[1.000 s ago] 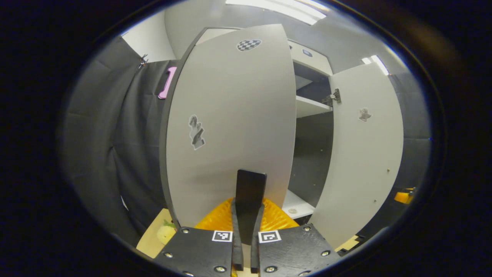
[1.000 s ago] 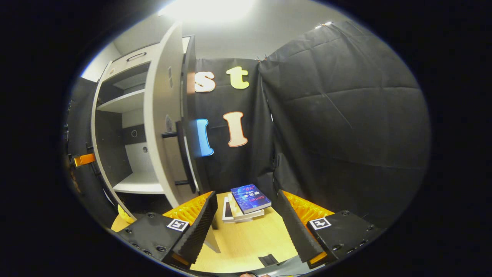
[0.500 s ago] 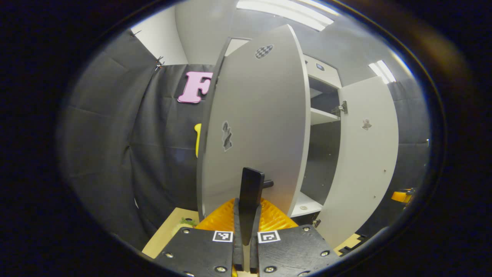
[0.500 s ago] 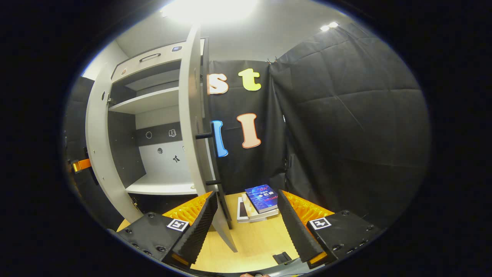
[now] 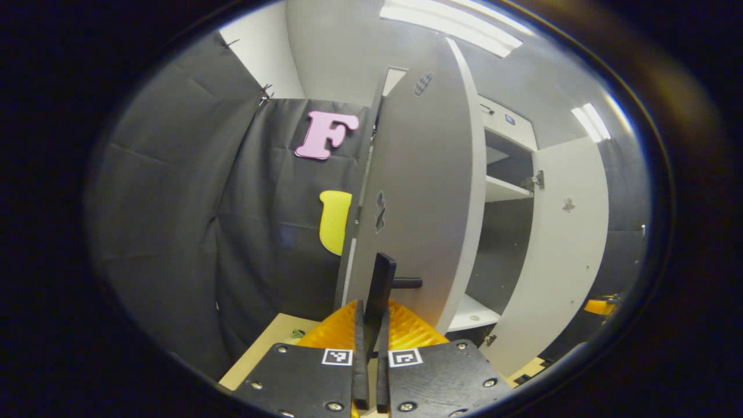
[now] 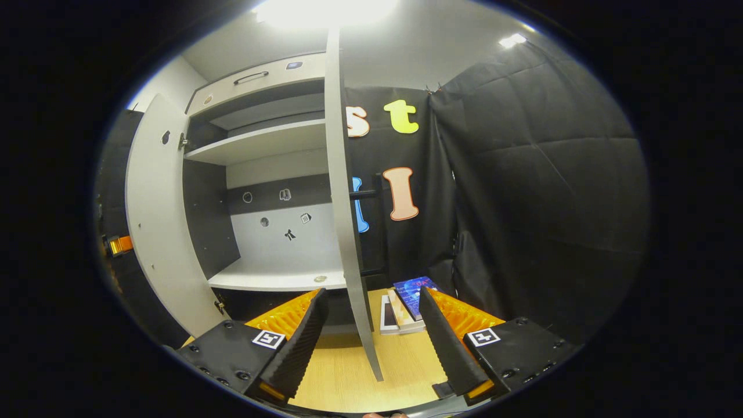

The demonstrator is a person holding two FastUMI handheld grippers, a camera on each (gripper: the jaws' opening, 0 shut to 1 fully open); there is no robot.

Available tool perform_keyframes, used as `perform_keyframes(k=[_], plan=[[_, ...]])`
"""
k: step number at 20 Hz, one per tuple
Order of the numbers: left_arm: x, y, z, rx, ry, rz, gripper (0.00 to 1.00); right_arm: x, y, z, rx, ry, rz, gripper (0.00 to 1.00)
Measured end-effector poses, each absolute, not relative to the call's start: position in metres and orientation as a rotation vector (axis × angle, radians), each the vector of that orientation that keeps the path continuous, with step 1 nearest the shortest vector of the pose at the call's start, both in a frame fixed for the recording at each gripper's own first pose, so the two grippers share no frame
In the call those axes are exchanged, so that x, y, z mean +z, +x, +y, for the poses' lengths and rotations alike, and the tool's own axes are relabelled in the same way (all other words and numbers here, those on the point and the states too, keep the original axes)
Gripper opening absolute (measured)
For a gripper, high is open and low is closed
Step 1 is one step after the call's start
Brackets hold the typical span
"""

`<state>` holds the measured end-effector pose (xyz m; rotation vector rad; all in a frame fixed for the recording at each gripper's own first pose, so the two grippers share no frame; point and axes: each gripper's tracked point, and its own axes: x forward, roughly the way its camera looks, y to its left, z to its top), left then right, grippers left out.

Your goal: Open the right door of the double-door shoe cabinet with the right hand, and open the left door with the left hand.

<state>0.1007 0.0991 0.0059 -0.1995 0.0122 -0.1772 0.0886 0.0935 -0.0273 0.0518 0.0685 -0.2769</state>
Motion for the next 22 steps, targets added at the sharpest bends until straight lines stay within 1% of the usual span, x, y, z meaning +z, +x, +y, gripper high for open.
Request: perform_keyframes(k=[1, 2, 3, 4, 5, 6, 7, 10, 12, 14, 16, 17, 20, 22], plan=[[0.005, 0.102, 0.107, -0.174, -0.189, 0.01, 0.08, -0.028, 0.089, 0.094, -0.278, 0.062, 0.068, 0.98], [0.0, 0.105, 0.117, -0.164, -0.166, 0.016, 0.06, -0.027, 0.088, 0.094, -0.281, 0.075, 0.068, 0.92], [-0.005, 0.108, 0.132, -0.145, -0.145, 0.023, 0.06, -0.026, 0.088, 0.094, -0.285, 0.088, 0.068, 0.92], [-0.01, 0.11, 0.148, -0.131, -0.137, 0.028, 0.04, -0.025, 0.087, 0.094, -0.287, 0.098, 0.069, 0.98], [-0.009, 0.109, 0.147, -0.169, -0.16, 0.028, 0.0, -0.026, 0.088, 0.096, -0.281, 0.105, 0.075, 0.98], [-0.007, 0.11, 0.142, -0.214, -0.197, 0.027, 0.0, -0.024, 0.087, 0.099, -0.276, 0.105, 0.075, 0.98], [-0.009, 0.106, 0.141, -0.233, -0.209, 0.024, 0.03, -0.019, 0.086, 0.099, -0.274, 0.1, 0.067, 0.98], [-0.011, 0.105, 0.143, -0.245, -0.18, 0.022, 0.03, -0.008, 0.085, 0.111, -0.269, 0.094, 0.05, 0.98], [-0.015, 0.097, 0.145, -0.234, -0.175, 0.047, 0.03, -0.004, 0.088, 0.119, -0.255, 0.094, 0.047, 0.98], [-0.011, 0.08, 0.149, -0.204, -0.146, 0.04, 0.03, -0.002, 0.088, 0.122, -0.247, 0.068, 0.044, 0.98], [-0.007, 0.055, 0.16, -0.147, -0.129, 0.024, 0.03, -0.007, 0.093, 0.121, -0.234, 0.043, 0.062, 0.98], [-0.008, 0.065, 0.157, -0.118, -0.144, 0.026, 0.02, -0.008, 0.097, 0.124, -0.215, 0.04, 0.072, 0.98], [-0.012, 0.047, 0.154, -0.09, -0.159, 0.051, 0.01, -0.001, 0.108, 0.138, -0.123, 0.039, 0.064, 0.98], [0.0, 0.034, 0.151, -0.033, -0.12, 0.028, 0.02, 0.0, 0.114, 0.138, -0.084, 0.011, 0.076, 0.98]])
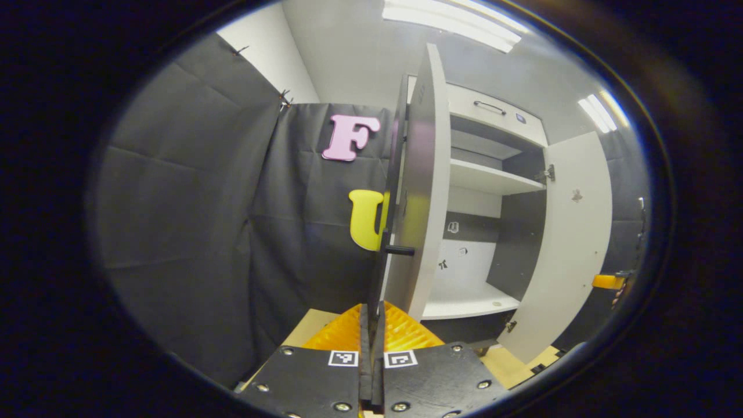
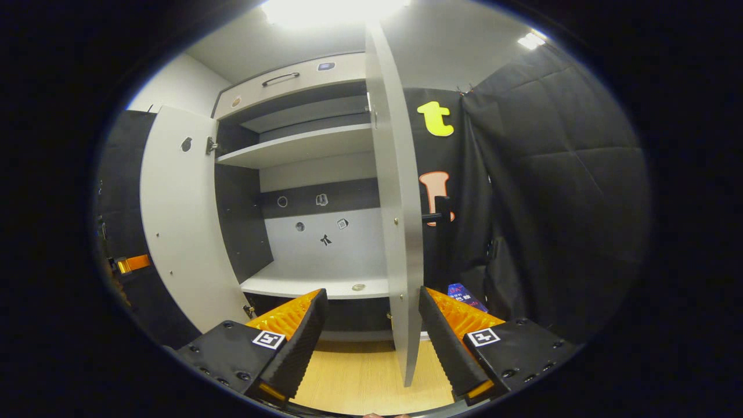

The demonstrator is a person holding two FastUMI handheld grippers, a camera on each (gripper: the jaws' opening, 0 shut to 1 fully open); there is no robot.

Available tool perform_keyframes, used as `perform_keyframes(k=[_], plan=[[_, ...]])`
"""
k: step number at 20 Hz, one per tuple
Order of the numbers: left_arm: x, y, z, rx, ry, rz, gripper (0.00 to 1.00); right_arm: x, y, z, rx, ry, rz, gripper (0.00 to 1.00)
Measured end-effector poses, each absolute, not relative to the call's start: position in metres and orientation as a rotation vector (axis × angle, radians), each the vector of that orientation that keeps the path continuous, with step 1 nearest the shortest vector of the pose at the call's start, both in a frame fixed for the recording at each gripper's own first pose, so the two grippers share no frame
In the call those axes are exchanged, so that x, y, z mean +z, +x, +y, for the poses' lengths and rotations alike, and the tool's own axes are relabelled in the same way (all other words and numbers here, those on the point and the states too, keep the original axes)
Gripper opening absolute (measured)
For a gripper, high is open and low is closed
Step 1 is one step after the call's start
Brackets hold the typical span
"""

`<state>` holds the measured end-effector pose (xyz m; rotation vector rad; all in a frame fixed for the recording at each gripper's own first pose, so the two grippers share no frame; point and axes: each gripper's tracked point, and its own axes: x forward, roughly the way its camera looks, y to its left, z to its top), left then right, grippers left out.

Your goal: Open the right door of the double-door shoe cabinet with the right hand, and open the left door with the left hand.

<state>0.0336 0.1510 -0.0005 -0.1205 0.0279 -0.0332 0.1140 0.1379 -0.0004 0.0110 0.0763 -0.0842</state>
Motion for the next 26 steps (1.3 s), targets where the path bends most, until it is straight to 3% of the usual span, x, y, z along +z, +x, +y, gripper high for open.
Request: perform_keyframes(k=[4, 11, 12, 13, 16, 26], plan=[[0.037, 0.014, 0.134, 0.055, -0.055, -0.044, 0.01, 0.006, 0.114, 0.135, -0.04, 0.029, 0.072, 0.97], [0.067, -0.003, 0.074, 0.048, -0.047, -0.126, 0.01, 0.026, 0.096, 0.135, 0.008, 0.018, 0.01, 0.98], [0.07, -0.001, 0.066, 0.044, -0.053, -0.144, 0.06, 0.027, 0.094, 0.136, 0.013, 0.02, 0.004, 0.98], [0.069, -0.001, 0.058, 0.039, -0.055, -0.156, 0.19, 0.028, 0.092, 0.137, 0.02, 0.022, -0.005, 0.98], [0.055, -0.009, 0.039, 0.038, -0.038, -0.132, 0.93, 0.024, 0.09, 0.139, 0.024, -0.004, -0.013, 0.98], [0.024, -0.037, -0.025, 0.015, -0.019, -0.105, 0.94, -0.008, 0.085, 0.14, 0.075, 0.006, 0.037, 0.98]])
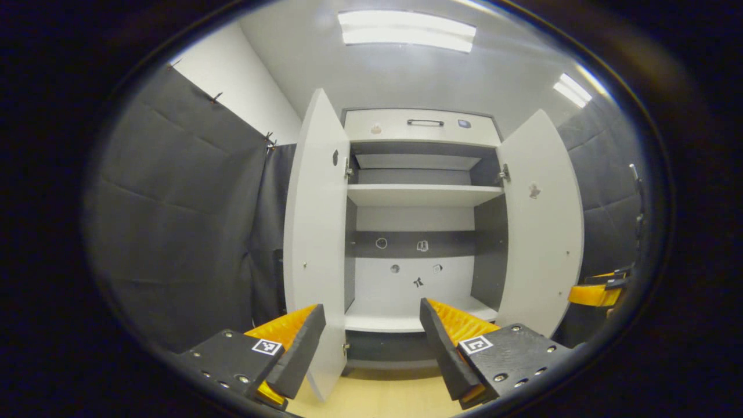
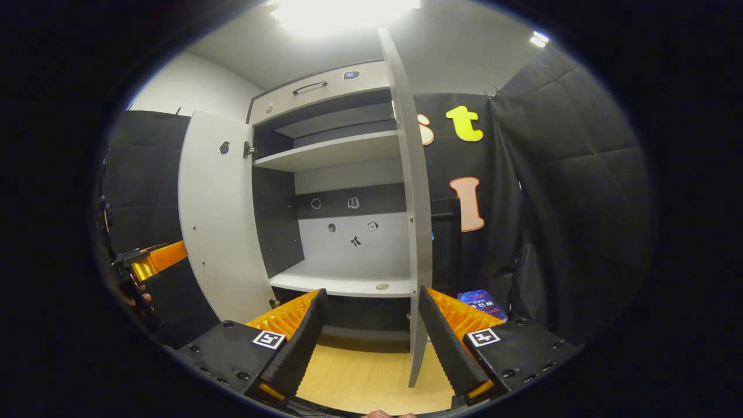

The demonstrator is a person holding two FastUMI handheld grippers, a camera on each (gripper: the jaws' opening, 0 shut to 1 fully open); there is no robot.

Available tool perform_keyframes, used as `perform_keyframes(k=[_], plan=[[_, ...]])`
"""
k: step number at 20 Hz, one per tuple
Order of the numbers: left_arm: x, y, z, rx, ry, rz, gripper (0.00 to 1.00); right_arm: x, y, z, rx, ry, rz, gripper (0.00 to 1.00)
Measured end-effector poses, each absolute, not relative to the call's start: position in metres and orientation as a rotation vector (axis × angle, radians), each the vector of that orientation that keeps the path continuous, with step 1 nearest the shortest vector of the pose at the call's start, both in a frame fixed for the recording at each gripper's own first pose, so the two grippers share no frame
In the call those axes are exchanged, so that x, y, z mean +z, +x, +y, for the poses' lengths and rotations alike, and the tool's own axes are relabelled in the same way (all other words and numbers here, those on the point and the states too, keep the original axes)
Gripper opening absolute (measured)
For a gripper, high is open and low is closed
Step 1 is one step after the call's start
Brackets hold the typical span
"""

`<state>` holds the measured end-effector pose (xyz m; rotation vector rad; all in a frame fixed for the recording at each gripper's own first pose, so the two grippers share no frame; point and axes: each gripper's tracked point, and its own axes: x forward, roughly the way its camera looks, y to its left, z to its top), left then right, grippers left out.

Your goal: Open the right door of the double-door shoe cabinet with the right hand, and open the left door with the left hand.

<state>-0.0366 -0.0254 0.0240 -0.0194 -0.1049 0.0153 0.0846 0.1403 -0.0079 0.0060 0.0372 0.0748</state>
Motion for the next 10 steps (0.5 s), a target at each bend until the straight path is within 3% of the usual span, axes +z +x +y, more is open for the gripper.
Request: perform_keyframes(k=[10], plan=[[-0.033, -0.044, -0.054, 0.108, -0.084, -0.03, 0.94, -0.053, 0.064, 0.123, 0.079, -0.04, 0.051, 0.98]])
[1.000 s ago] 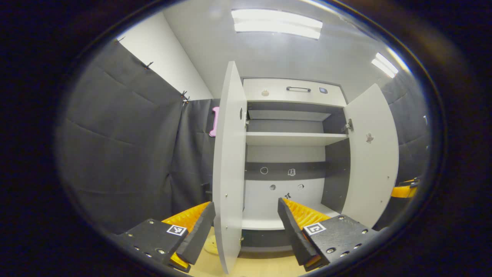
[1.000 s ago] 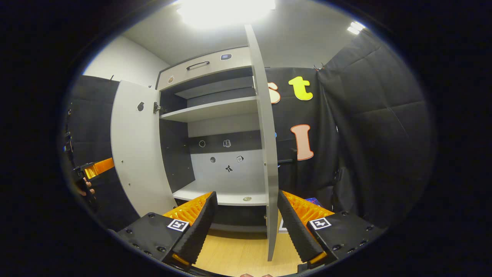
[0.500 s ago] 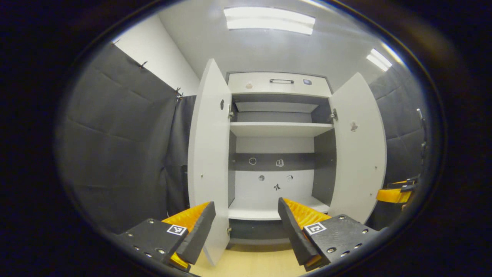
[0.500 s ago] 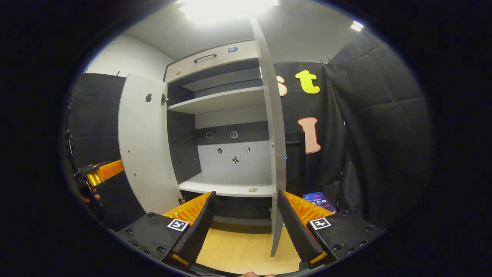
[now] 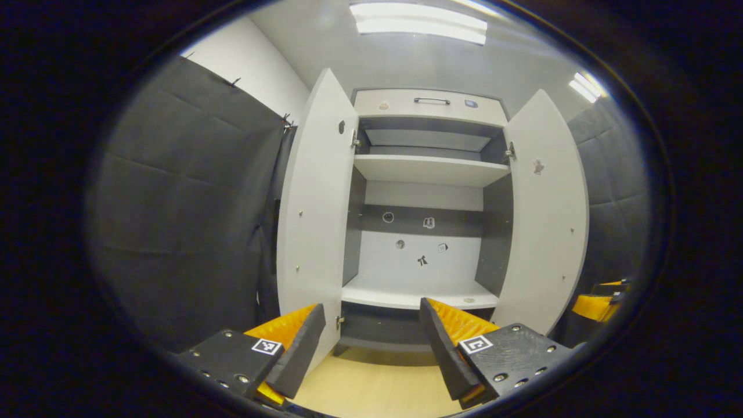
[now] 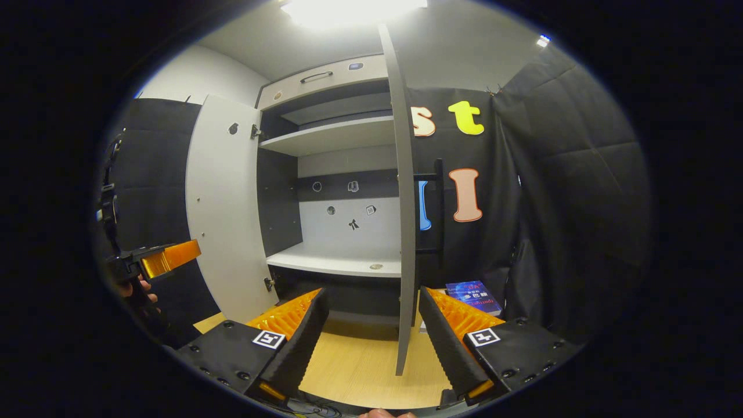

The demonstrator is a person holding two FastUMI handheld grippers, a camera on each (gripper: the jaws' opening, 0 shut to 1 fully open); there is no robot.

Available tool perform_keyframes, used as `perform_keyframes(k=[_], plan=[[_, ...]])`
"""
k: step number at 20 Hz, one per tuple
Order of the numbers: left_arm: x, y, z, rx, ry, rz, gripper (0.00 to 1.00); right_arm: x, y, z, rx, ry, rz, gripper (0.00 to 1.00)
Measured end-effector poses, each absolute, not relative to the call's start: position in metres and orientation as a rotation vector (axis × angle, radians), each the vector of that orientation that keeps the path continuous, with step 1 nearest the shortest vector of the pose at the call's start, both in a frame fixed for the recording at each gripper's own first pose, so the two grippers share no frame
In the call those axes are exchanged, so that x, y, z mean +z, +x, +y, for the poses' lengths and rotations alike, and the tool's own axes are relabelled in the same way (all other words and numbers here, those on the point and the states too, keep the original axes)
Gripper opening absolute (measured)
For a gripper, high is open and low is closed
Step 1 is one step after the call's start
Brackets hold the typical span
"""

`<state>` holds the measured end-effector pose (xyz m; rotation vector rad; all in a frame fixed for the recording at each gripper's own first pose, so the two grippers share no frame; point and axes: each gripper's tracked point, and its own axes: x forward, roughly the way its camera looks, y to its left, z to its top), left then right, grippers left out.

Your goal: Open the right door of the double-door shoe cabinet with the right hand, and open the left door with the left hand.

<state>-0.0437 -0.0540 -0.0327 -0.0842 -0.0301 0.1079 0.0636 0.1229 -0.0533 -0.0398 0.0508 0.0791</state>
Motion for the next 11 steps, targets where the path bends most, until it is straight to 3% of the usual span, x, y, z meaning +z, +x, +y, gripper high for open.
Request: perform_keyframes(k=[8, 9, 11], plan=[[-0.025, -0.054, -0.085, 0.029, 0.054, -0.062, 0.94, -0.069, 0.057, 0.12, 0.046, 0.052, 0.031, 0.98], [-0.029, -0.055, -0.088, 0.018, 0.061, -0.056, 0.94, -0.069, 0.057, 0.122, 0.045, 0.04, 0.021, 0.92], [-0.034, -0.05, -0.092, -0.005, 0.044, -0.047, 0.94, -0.069, 0.056, 0.127, 0.044, 0.011, -0.004, 0.92]])
